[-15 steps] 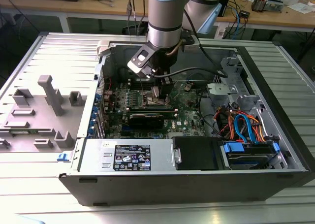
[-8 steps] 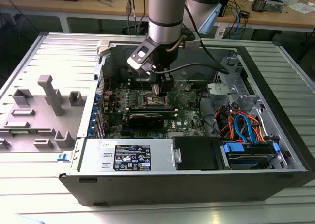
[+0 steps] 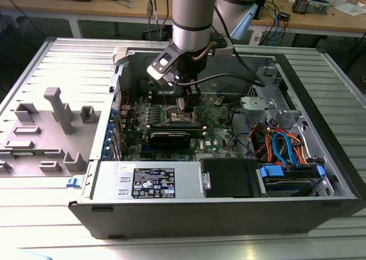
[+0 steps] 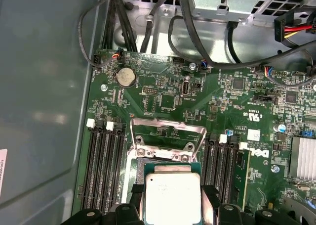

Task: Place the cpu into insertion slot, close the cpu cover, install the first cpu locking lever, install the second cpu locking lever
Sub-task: 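Place the cpu into insertion slot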

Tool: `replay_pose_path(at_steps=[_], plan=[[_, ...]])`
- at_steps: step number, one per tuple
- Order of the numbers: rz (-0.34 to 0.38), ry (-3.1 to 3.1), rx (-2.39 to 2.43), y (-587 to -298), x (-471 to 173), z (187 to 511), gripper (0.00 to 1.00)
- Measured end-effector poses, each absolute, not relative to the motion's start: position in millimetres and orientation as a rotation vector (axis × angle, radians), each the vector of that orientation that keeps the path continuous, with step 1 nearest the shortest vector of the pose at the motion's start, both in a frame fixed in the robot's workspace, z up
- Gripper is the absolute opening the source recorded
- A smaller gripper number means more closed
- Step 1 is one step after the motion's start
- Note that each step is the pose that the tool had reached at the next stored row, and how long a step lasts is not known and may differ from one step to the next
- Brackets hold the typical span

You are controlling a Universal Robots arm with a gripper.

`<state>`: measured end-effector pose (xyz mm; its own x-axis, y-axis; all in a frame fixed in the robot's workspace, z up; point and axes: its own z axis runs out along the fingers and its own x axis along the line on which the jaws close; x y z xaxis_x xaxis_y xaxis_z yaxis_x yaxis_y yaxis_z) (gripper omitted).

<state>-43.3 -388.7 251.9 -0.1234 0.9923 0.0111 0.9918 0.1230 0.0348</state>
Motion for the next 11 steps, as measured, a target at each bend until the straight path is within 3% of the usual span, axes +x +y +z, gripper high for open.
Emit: replay_pose_path(at_steps=[11], plan=[[0.055,2.341,2.070,-388.4,-47.9,250.3,0.55]])
